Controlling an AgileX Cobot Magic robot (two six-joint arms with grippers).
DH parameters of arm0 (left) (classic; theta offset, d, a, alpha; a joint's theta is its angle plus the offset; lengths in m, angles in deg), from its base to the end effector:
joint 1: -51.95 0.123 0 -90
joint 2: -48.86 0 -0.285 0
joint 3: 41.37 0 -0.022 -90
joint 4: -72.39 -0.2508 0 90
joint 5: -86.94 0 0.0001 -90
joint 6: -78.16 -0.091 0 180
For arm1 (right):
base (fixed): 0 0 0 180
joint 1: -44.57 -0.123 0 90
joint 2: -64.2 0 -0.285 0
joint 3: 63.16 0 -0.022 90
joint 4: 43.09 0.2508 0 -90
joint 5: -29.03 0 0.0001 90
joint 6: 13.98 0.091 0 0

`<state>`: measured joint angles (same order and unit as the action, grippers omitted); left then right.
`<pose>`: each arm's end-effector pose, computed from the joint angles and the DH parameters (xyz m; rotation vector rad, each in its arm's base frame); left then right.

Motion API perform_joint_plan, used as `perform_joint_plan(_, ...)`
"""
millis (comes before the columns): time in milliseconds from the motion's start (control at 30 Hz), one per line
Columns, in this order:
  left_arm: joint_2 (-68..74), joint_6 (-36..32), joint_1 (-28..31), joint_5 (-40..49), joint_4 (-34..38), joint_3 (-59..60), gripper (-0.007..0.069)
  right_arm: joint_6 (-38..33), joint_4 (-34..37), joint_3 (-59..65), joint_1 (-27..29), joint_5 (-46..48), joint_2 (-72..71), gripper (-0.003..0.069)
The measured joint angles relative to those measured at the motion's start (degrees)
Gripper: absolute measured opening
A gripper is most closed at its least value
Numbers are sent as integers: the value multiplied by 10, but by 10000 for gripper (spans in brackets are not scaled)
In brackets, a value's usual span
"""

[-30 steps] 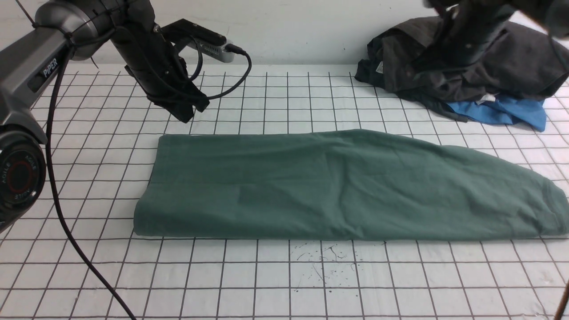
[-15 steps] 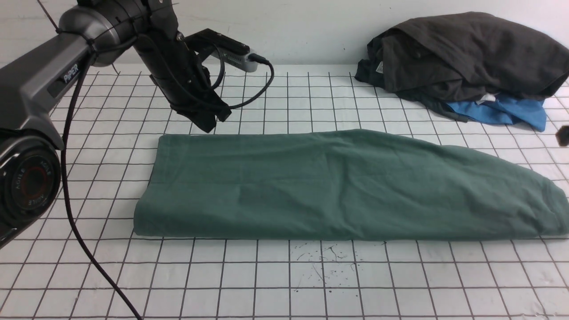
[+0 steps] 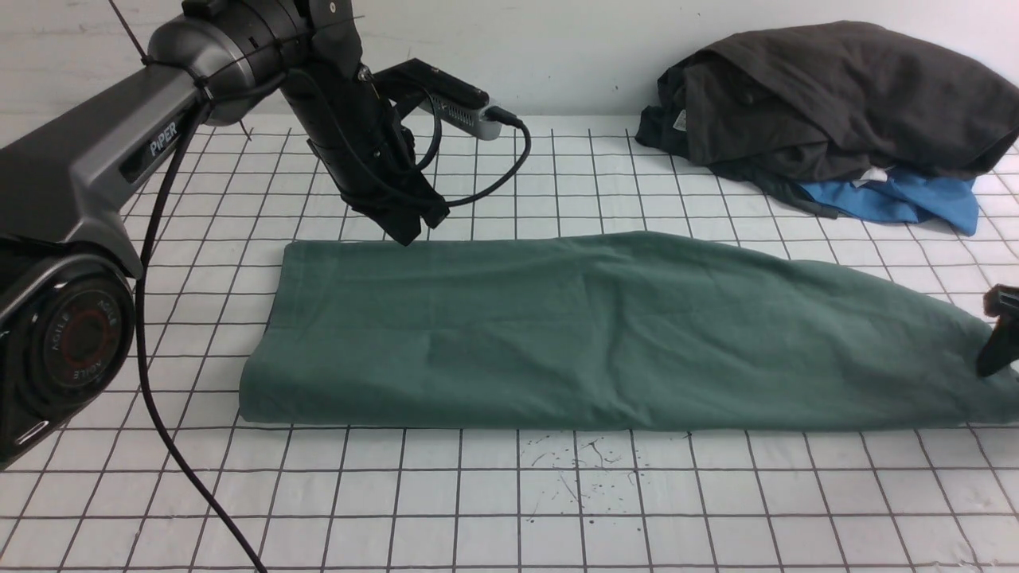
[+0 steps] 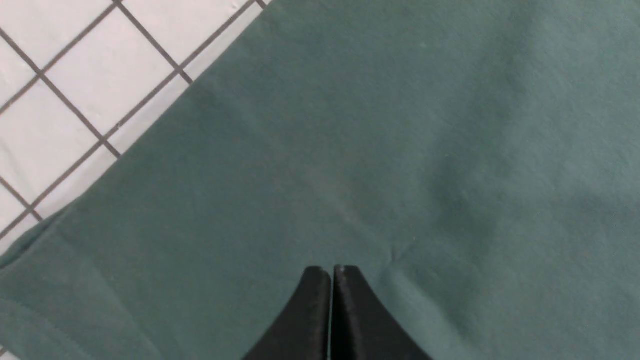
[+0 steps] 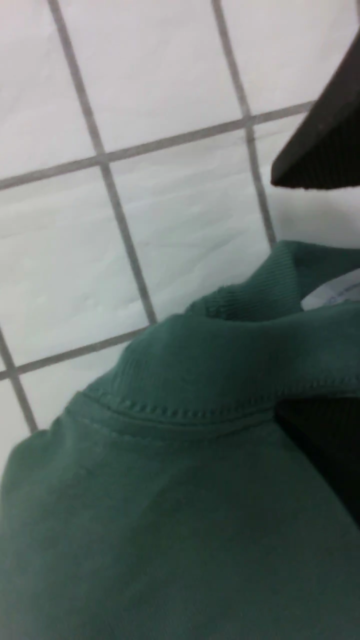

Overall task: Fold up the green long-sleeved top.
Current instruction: Use the right arm to clamp the right edge of the fabric

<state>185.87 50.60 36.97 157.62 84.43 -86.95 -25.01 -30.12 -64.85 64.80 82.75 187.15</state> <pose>0.4664 -0.1434 0.2483 0.9652 2.6278 -0.2439 0.3713 -0.1193 0.1618 0.4285 2.9669 0.2372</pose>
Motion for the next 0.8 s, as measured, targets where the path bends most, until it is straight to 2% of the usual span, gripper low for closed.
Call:
perform_joint_plan(67, 0, 0, 0, 0, 0, 0, -8, 0, -3, 0, -6, -12, 5, 636)
perform_joint_plan(133, 0, 0, 0, 0, 0, 0, -8, 0, -7, 0, -12, -20, 7, 670)
perform_joint_plan(267, 0, 0, 0, 0, 0, 0, -7, 4, -28, 0, -25, -24, 16, 681)
perform_joint_plan(367, 0, -1, 0, 0, -1, 0, -7, 6, -44, -2, -36, -24, 18, 645)
perform_joint_plan(400, 0, -1, 0, 0, -1, 0, -7, 6, -53, -2, -42, -25, 19, 603)
perform_joint_plan(433, 0, -1, 0, 0, -1, 0, -7, 6, -56, -2, -43, -25, 20, 596)
perform_joint_plan(467, 0, -1, 0, 0, -1, 0, -7, 8, -64, -2, -51, -27, 20, 527)
perform_joint_plan(567, 0, -1, 0, 0, -1, 0, -7, 11, -68, -2, -64, -27, 20, 379)
perform_joint_plan(700, 0, -1, 0, 0, -1, 0, -7, 13, -62, -2, -69, -27, 20, 114)
perform_joint_plan(733, 0, -1, 0, 0, -1, 0, -7, 13, -62, -2, -69, -27, 20, 114)
perform_joint_plan(800, -2, -1, 0, 0, -1, 0, -7, 13, -66, -2, -69, -26, 14, 51)
